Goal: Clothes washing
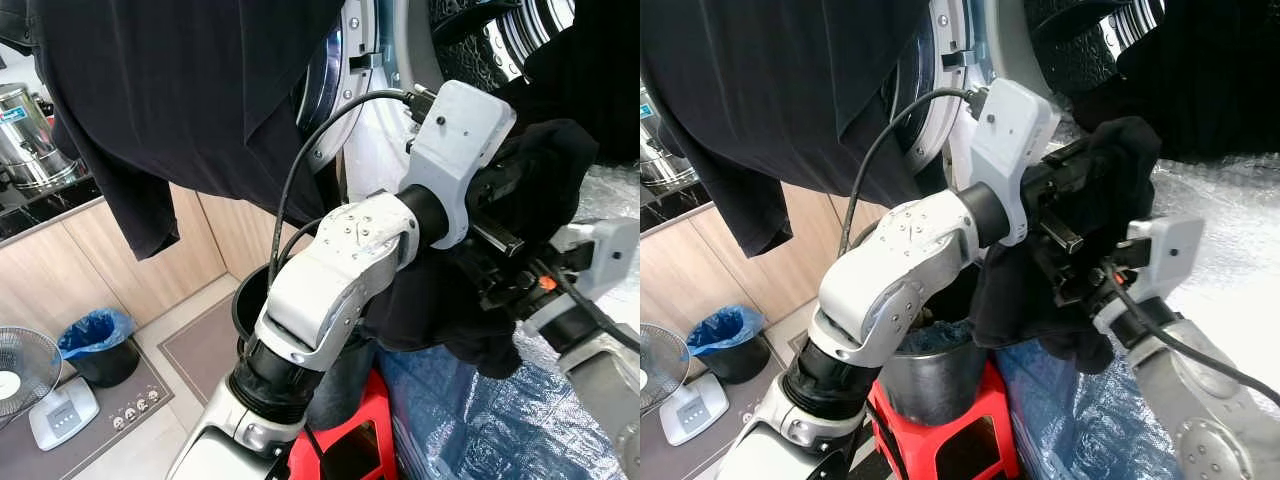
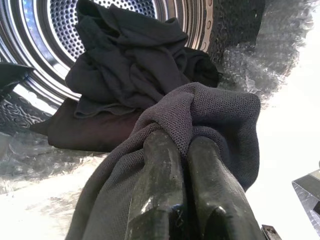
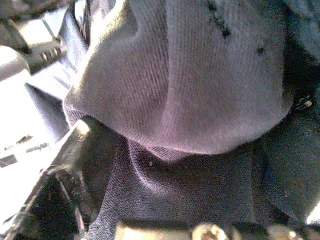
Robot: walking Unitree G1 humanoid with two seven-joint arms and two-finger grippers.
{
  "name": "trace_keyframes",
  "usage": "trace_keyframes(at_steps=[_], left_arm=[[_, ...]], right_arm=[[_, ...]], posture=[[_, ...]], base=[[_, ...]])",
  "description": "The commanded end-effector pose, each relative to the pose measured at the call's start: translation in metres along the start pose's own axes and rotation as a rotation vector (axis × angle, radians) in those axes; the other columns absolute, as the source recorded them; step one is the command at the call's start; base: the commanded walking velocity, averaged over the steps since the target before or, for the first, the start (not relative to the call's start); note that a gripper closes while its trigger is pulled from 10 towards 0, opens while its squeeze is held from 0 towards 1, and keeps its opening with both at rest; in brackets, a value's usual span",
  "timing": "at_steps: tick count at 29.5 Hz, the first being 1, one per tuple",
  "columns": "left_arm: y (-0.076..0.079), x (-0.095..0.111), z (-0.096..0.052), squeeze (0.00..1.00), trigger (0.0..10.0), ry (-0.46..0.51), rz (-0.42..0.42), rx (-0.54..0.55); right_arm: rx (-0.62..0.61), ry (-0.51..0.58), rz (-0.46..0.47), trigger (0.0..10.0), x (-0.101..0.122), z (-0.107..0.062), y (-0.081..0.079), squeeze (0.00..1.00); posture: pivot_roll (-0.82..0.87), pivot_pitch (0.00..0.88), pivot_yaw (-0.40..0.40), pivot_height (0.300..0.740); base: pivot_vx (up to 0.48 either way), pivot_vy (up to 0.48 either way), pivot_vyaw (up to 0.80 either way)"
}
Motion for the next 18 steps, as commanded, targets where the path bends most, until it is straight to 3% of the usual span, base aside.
trace_keyframes(at_steps=[1, 5, 18], left_arm=[[0.018, 0.016, 0.009, 0.0, 10.0, 0.068, -0.047, -0.053], [0.019, 0.017, 0.01, 0.0, 10.0, 0.07, -0.051, -0.057], [0.02, 0.019, 0.008, 0.0, 10.0, 0.077, -0.065, -0.057]], right_arm=[[0.037, 0.029, 0.006, 0.0, 0.006, 0.007, -0.012, 0.0], [0.049, 0.052, 0.049, 0.0, 0.003, 0.014, -0.022, 0.0], [0.016, 0.059, 0.078, 0.0, -0.003, 0.021, -0.021, 0.0]], posture=[[-0.15, 0.037, 0.075, 0.74], [-0.14, 0.038, 0.073, 0.74], [-0.13, 0.039, 0.075, 0.74]], base=[[0.0, 0.0, 0.0], [0.0, 0.0, 0.0], [0.0, 0.0, 0.0]])
Point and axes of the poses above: a point about 5 cm out from each wrist's last joint towards the gripper, its own z axis pointing out of the wrist towards the gripper, its own x axis along the axis of the wrist's last joint, y = z × x, the point moved 3 cm from there along z, pointing out of the wrist towards the gripper, and after that the axes turned 2 degrees about z, right-handed, at the moved point
